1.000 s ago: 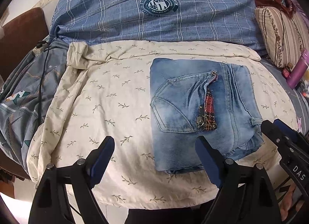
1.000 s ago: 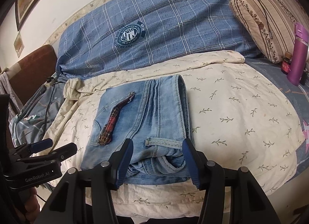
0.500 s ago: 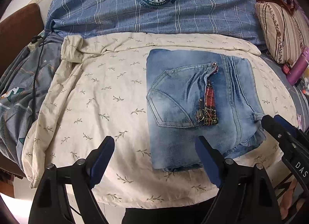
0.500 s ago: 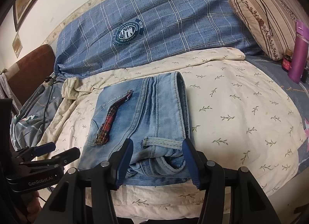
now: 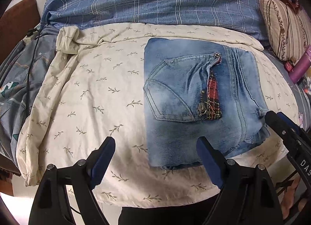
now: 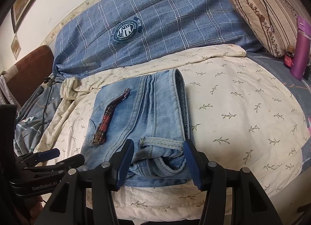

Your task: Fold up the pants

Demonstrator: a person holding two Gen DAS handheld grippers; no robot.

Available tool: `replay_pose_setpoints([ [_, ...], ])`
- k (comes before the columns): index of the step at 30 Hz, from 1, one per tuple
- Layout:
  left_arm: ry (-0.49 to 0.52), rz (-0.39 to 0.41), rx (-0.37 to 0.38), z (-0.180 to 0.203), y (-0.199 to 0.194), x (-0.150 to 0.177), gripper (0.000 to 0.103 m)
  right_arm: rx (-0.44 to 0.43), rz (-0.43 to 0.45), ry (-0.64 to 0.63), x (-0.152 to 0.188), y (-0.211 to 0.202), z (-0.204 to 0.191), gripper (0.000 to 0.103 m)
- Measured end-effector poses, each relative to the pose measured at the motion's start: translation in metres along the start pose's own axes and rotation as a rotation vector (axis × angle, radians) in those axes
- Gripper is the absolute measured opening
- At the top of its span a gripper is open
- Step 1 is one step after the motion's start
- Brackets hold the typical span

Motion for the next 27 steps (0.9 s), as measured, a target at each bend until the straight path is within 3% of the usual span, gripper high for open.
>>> replay_pose_setpoints([
  [15, -0.009, -0.015, 0.012, 0.0, 0.007, -0.005, 0.086, 0.015, 0.003, 0.013, -0.005, 0.003, 0.004, 0.057],
  [22, -0.009, 0.022, 0.007, -0.004, -0.001, -0.015, 0.086, 0.004, 0.027, 0.01, -0.01, -0.002, 0.003, 0.057],
  [27, -0.008, 0.045, 0.005, -0.006, -0.005, -0.024, 0.086, -0.041, 0.036, 0.044, -0.014, -0.004, 0.011, 0.062],
])
Point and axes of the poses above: each gripper's, at about its wrist camera, not at the fingertips, and y roughly the way its jaws point, z to its right, x to its underside, the point moved 3 cm from there along y, roughly the way its jaws point, and after that the axes turned 4 degrees about x, right-handed, at the moved point
